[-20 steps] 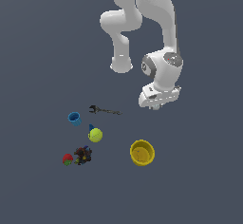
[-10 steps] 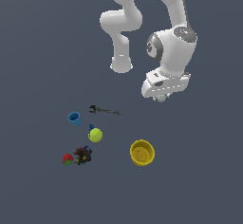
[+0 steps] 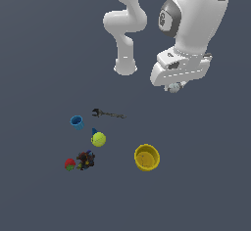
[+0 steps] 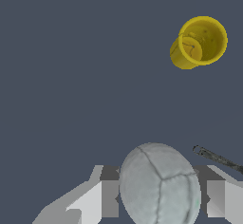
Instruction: Pick up a designated object from a clutter of objects.
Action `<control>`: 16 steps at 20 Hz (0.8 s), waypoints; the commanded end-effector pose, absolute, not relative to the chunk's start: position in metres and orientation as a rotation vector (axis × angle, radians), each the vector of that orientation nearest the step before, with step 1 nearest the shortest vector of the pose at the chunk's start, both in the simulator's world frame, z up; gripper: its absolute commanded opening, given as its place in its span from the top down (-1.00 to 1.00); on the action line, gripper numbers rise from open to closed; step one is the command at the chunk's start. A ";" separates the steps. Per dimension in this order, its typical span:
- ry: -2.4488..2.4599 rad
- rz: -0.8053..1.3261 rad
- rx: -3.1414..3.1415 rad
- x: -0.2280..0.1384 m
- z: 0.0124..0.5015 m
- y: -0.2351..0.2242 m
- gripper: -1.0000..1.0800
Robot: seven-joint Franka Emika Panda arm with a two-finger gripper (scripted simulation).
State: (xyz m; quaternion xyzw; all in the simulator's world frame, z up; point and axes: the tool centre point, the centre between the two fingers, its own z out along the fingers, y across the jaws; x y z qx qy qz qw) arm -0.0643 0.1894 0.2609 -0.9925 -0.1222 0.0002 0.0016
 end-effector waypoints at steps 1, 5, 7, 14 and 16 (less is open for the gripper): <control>-0.384 0.001 -3.115 -0.060 0.286 0.190 1.00; -0.382 0.001 -3.116 -0.053 0.325 0.190 1.00; -0.382 0.001 -3.116 -0.049 0.344 0.191 1.00; -0.380 0.000 -3.118 -0.037 0.395 0.192 1.00; -0.379 0.000 -3.118 -0.035 0.406 0.192 1.00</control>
